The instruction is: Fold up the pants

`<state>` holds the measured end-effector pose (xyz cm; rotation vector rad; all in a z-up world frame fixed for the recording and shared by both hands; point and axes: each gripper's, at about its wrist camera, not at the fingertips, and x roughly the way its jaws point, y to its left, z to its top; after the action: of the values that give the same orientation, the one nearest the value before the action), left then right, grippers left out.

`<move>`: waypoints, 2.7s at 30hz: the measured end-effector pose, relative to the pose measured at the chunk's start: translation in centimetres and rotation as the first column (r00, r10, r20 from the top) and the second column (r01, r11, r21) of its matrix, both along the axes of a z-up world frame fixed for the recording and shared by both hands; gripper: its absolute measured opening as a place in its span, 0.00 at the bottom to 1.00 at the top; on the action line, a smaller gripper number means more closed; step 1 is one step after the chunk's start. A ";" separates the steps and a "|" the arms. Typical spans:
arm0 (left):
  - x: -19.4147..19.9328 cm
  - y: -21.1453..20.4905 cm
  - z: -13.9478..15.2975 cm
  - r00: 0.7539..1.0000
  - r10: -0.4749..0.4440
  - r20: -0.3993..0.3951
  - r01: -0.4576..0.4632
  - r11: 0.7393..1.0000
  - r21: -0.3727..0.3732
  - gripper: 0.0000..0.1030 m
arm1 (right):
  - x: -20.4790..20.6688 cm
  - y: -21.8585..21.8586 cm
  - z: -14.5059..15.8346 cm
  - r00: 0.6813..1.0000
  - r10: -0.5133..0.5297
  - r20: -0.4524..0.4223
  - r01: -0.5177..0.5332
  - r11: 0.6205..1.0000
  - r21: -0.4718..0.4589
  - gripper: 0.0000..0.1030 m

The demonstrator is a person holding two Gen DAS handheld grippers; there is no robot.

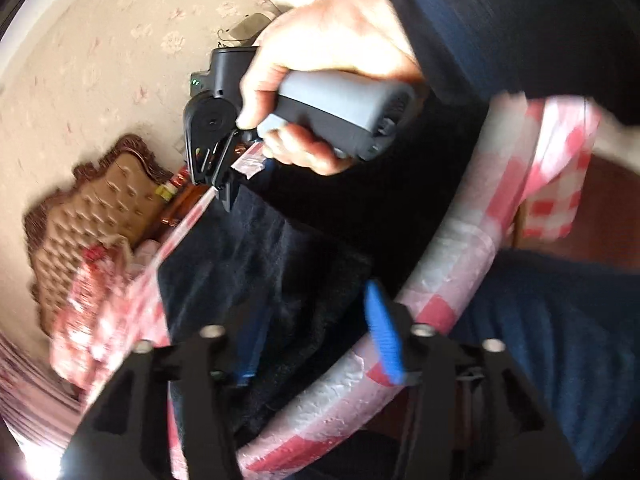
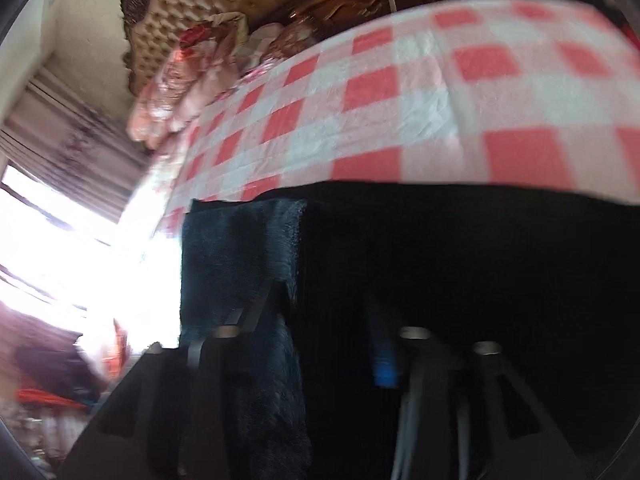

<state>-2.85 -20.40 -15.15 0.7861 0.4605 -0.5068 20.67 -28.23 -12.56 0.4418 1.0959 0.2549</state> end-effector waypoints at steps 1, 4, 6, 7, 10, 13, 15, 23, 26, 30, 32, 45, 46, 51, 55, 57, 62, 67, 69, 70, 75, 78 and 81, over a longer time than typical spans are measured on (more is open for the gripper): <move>-0.4 1.1 1.2 1.000 0.000 -0.028 -0.002 0.998 -0.068 0.61 | -0.8 0.0 1.4 0.999 -0.031 0.044 0.034 0.997 -0.073 0.68; -0.2 6.0 5.8 0.990 0.027 -0.140 -0.067 0.955 -0.290 0.63 | -4.4 -0.1 4.6 0.987 -0.049 0.150 0.070 0.989 -0.134 0.68; 1.7 10.8 8.8 0.976 0.069 -0.208 -0.158 0.877 -0.453 0.64 | -7.6 1.0 6.0 0.980 -0.041 0.194 0.071 0.986 -0.148 0.67; 2.9 12.4 9.7 0.967 0.106 -0.233 -0.211 0.846 -0.491 0.58 | -9.5 2.5 6.2 0.976 -0.004 0.218 0.041 0.986 -0.163 0.65; 12.1 17.6 10.4 0.902 0.181 -0.393 -0.389 0.735 -0.555 0.16 | -13.1 6.8 4.6 0.971 0.097 0.218 -0.042 0.969 -0.243 0.54; 20.8 18.5 8.2 0.857 0.161 -0.489 -0.432 0.741 -0.514 0.08 | -14.4 9.1 2.2 0.973 0.136 0.186 -0.080 0.956 -0.284 0.43; 23.9 17.0 6.8 0.852 0.139 -0.505 -0.405 0.785 -0.468 0.08 | -14.9 10.0 0.4 0.977 0.148 0.154 -0.087 0.934 -0.348 0.39; 31.9 13.1 1.8 0.822 0.239 -0.517 -0.416 0.872 -0.259 0.01 | -16.0 10.1 -1.0 0.974 0.152 0.169 -0.076 0.920 -0.384 0.35; 32.6 13.6 4.2 0.821 0.274 -0.500 -0.468 0.825 -0.316 0.01 | -16.0 10.1 -0.9 0.975 0.153 0.162 -0.079 0.916 -0.392 0.35; 30.3 11.5 4.6 0.839 0.146 -0.524 -0.365 0.866 -0.343 0.03 | -16.0 9.9 -0.7 0.978 0.145 0.151 -0.077 0.921 -0.381 0.35; 30.3 10.5 2.4 0.805 0.147 -0.574 -0.367 0.884 -0.288 0.08 | -15.7 10.0 -0.7 0.979 0.144 0.141 -0.079 0.919 -0.387 0.35; 13.1 15.7 5.1 0.823 0.335 -0.459 -0.543 0.702 -0.460 0.53 | -11.1 7.4 4.5 0.977 0.002 0.211 0.078 0.926 -0.370 0.59; 11.6 15.6 4.3 0.815 0.320 -0.483 -0.543 0.715 -0.442 0.53 | -10.0 7.7 4.8 0.975 0.015 0.222 0.074 0.918 -0.390 0.59; 8.5 13.9 1.7 0.806 0.298 -0.511 -0.511 0.787 -0.347 0.51 | -2.6 9.6 3.2 0.976 0.133 0.174 -0.036 0.881 -0.471 0.55; 8.1 13.7 0.7 0.802 0.325 -0.501 -0.512 0.806 -0.296 0.51 | 0.9 7.2 0.1 0.997 0.041 0.073 0.006 0.836 -0.548 0.59; 8.1 14.2 0.5 0.797 0.322 -0.511 -0.519 0.797 -0.307 0.54 | 1.0 5.9 -0.8 0.997 0.034 0.069 0.005 0.861 -0.508 0.70; 8.0 17.7 0.8 0.729 0.254 -0.636 -0.603 0.678 -0.421 0.57 | -2.4 5.2 2.2 0.986 -0.029 0.164 0.110 0.853 -0.510 0.72; 7.3 21.4 -0.3 0.646 0.057 -0.761 -0.676 0.504 -0.537 0.56 | -9.4 5.9 5.3 0.974 -0.033 0.225 0.123 0.907 -0.402 0.73; 7.1 22.4 -1.1 0.621 0.008 -0.783 -0.706 0.439 -0.555 0.53 | -12.0 7.5 4.6 0.976 0.015 0.216 0.080 0.902 -0.423 0.73; 7.1 22.5 -1.3 0.617 -0.005 -0.787 -0.709 0.429 -0.559 0.51 | -12.9 8.2 3.9 0.977 0.044 0.207 0.052 0.899 -0.436 0.72; 7.1 23.3 -2.6 0.556 -0.144 -0.819 -0.757 0.321 -0.570 0.48 | -14.5 9.2 -0.4 0.993 0.063 0.096 -0.003 0.851 -0.525 0.71; 7.1 24.2 -3.5 0.522 -0.207 -0.828 -0.792 0.245 -0.560 0.46 | -15.0 8.2 -1.4 0.993 0.046 0.109 0.010 0.885 -0.466 0.73; 7.2 25.2 -4.8 0.491 -0.297 -0.819 -0.822 0.154 -0.548 0.46 | -14.9 7.7 -1.8 0.992 0.045 0.114 0.011 0.896 -0.445 0.76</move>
<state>4.38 4.79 -19.97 -1.0253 1.0247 -0.5899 5.73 -20.53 -14.33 0.0045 1.0011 0.0390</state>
